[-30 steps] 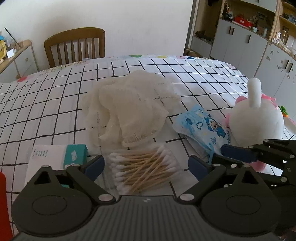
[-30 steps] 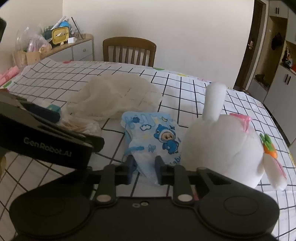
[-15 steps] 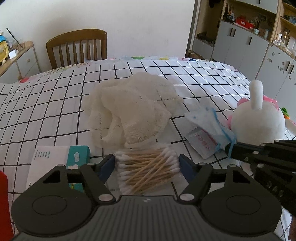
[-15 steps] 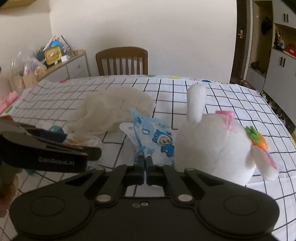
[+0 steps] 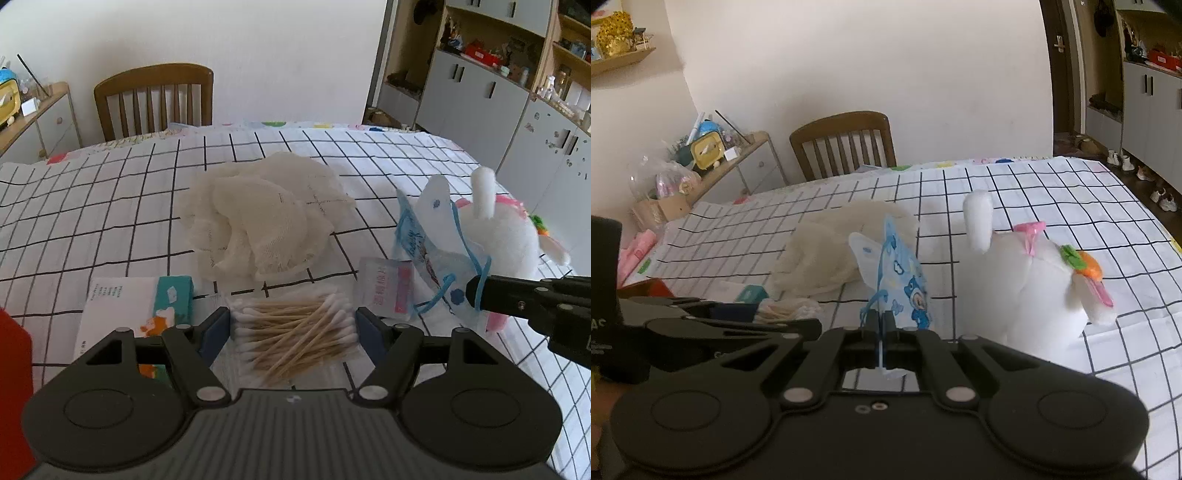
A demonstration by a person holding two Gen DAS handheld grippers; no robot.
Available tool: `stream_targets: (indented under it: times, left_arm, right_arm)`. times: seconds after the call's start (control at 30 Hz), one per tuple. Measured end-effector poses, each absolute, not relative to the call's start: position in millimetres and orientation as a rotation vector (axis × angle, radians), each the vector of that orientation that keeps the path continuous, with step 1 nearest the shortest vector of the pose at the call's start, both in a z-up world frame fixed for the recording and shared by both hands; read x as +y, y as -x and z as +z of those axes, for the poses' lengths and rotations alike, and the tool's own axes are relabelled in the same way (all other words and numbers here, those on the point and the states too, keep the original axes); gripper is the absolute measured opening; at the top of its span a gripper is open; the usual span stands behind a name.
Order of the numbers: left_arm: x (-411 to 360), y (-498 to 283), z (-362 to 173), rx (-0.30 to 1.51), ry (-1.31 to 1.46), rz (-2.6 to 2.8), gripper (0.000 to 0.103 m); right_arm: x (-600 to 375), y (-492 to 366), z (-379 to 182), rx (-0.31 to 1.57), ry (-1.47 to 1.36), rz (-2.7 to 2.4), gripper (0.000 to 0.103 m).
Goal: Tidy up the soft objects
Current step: 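Carry the swab pack and blue pouch over the tin with both tools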
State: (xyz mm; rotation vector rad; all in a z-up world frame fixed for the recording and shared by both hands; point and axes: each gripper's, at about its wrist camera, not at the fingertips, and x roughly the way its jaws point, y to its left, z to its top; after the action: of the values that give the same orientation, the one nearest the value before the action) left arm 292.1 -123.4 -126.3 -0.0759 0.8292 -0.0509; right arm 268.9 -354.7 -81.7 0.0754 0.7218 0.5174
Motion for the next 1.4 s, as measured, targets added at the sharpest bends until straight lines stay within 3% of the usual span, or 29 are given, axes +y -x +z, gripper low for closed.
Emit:
stream_targets:
  times: [0.5,1.4]
  left_arm:
    - [-94,-245,-76,0.777,0.067,-0.039,0.074]
    - [77,-134,-29,0.696,0.151,0.236,0.074]
  right_arm:
    - [-335,-231,-37,0.686,-0.095,0.588,0.001]
    - [-154,-176,8,0.645,-0.034,0.912,0.001]
